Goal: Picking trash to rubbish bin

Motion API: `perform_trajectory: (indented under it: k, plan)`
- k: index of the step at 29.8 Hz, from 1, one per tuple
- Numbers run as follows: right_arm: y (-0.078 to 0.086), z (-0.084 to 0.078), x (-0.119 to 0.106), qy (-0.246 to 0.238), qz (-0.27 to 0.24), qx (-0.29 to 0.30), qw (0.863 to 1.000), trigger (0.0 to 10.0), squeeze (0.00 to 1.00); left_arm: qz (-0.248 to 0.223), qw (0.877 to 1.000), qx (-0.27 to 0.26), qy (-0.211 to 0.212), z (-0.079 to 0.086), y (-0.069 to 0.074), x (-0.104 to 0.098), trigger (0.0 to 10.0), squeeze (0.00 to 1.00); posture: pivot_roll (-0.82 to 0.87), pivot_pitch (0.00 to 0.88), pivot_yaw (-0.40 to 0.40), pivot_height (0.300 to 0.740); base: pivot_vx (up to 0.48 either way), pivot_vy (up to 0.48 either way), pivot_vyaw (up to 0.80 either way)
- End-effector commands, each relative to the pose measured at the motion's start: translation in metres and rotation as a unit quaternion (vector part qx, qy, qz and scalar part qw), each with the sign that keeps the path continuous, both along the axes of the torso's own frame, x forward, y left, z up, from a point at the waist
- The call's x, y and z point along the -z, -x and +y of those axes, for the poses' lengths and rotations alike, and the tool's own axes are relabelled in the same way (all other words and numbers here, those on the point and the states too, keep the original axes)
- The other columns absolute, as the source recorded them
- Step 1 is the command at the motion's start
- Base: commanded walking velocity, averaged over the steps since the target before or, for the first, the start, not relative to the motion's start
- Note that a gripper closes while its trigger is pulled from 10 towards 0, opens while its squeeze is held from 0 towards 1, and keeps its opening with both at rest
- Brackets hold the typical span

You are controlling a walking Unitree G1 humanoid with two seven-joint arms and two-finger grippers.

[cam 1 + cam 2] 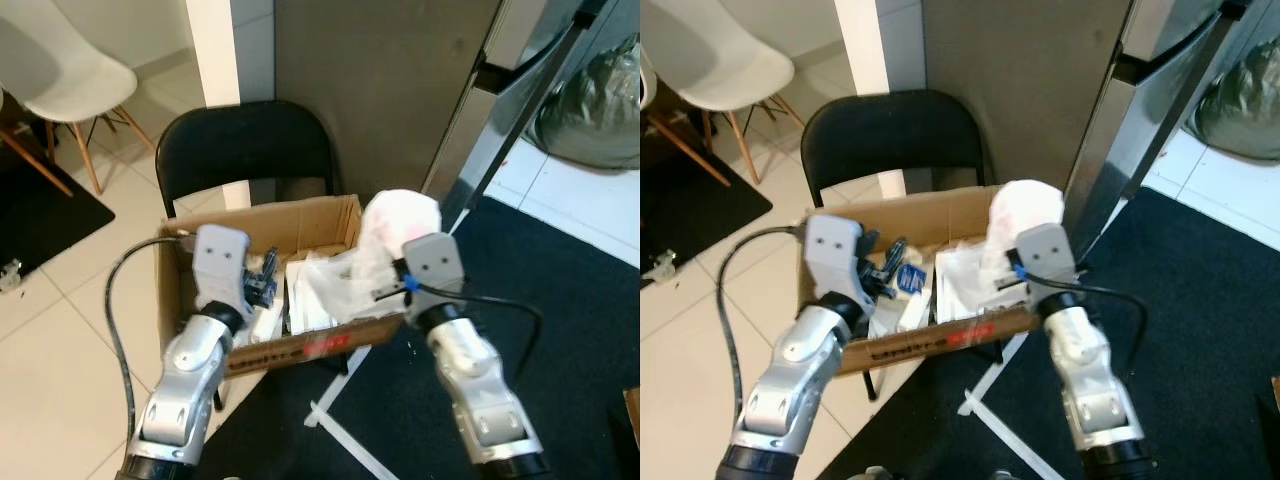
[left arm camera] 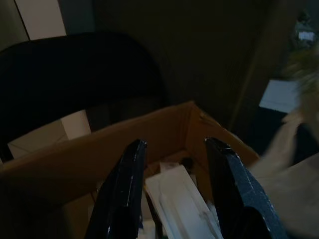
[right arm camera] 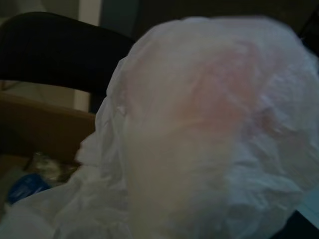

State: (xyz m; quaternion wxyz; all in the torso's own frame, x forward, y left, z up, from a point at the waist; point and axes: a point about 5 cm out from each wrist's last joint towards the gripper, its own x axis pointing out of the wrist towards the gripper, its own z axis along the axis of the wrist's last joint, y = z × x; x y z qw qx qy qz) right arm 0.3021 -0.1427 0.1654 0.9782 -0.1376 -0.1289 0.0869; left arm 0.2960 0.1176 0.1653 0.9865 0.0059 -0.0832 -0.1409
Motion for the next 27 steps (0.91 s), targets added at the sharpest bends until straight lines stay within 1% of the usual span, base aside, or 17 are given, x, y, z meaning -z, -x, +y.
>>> perform_trajectory:
  k: [1,8,12,14,19,25,27]
  plan:
    - [0.0009,0.0058,0.0045,0.0,0.007,-0.01,1.0,10.0,0.0,0.011,1.0,-0.006,-0.007,0.004,0.001,0.0053,10.0,0.0,-0.01,0.159,-0.03,0.74,0.262,0.0,0.0]
    - [0.001,0.0065,0.005,0.005,0.008,-0.013,1.0,10.0,0.0,0.011,1.0,-0.006,-0.006,0.0038,0.0009,0.0049,10.0,0.0,-0.01,0.164,-0.032,0.74,0.264,0.0,0.0]
    - [0.0011,0.0073,0.0053,0.007,0.008,-0.016,1.0,10.0,0.0,0.011,1.0,-0.007,-0.007,0.0036,0.0009,0.0048,10.0,0.0,0.0,0.167,-0.032,0.74,0.263,0.0,0.77]
    - [0.0016,0.0077,0.0044,0.007,0.0,-0.016,1.0,10.0,0.0,0.011,1.0,-0.007,-0.007,0.0036,0.001,0.0048,10.0,0.0,0.0,0.167,-0.032,0.74,0.262,0.0,0.43]
    - [0.0016,0.0078,0.0054,-0.002,0.006,-0.016,1.0,10.0,0.0,0.011,1.0,-0.006,-0.009,0.004,0.001,0.0046,10.0,0.0,0.0,0.17,-0.031,0.74,0.263,0.0,0.0]
    - [0.0018,0.0087,0.0059,-0.003,0.007,-0.018,1.0,10.0,0.0,0.011,1.0,-0.006,-0.009,0.0045,0.0007,0.0044,10.0,0.0,0.0,0.172,-0.031,0.74,0.263,0.0,0.0]
    - [0.0021,0.0104,0.0068,0.004,0.008,-0.026,1.0,10.0,0.0,0.011,1.0,-0.006,-0.01,0.0048,0.001,0.0045,10.0,0.0,0.01,0.173,-0.031,0.74,0.262,0.0,0.0]
